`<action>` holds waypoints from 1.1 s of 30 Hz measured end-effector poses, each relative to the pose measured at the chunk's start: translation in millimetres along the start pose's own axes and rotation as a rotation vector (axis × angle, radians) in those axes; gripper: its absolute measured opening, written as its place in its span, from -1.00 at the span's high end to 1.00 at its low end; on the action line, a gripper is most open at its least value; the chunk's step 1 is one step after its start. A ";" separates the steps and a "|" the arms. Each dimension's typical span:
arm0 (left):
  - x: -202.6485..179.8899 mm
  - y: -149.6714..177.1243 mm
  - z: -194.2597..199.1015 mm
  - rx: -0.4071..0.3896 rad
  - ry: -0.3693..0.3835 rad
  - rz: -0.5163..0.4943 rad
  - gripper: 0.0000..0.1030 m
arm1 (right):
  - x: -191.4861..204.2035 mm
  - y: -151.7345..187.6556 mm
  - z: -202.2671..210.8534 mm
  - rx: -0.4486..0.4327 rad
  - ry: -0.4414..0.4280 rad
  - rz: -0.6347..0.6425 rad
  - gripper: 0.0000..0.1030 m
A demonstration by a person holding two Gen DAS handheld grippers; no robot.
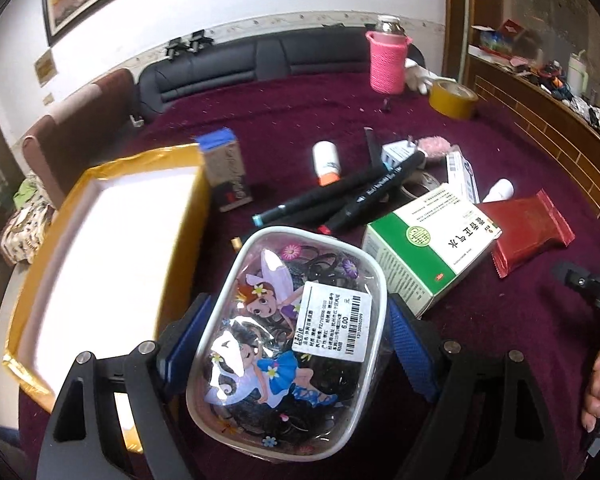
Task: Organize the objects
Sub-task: 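Lift the pouch with the left tool and carry it over the yellow-rimmed tray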
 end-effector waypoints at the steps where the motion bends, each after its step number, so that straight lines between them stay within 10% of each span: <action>1: 4.6 0.6 5.3 -0.003 0.000 0.014 -0.63 | 0.2 0.2 -0.1 0.001 0.002 0.002 -1.00; 8: 43.4 -4.3 50.3 -0.045 0.062 0.116 -0.63 | 4.2 1.3 -1.6 0.022 0.040 0.046 -0.99; 15: 112.0 -28.9 65.0 -0.111 -0.049 0.159 -0.64 | 38.7 -6.9 31.2 -0.013 0.052 0.179 -0.97; 24: 171.0 -19.4 -32.5 0.055 -0.223 0.218 -0.64 | 88.2 -7.2 38.5 -0.022 0.028 0.261 -0.97; 33: 131.6 22.7 -33.5 0.163 -0.097 0.249 -0.64 | 94.2 -2.7 29.2 -0.001 -0.008 0.246 -0.97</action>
Point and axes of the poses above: each gripper's, at about its wrist camera, not at the fingertips, and z roughly against the way its jaws point, x to its left, y to its underside, the point moved 7 cm from there along -z, roughly the way its jaws point, and after that the axes turned 7 degrees about z, right-handed, at the moved point
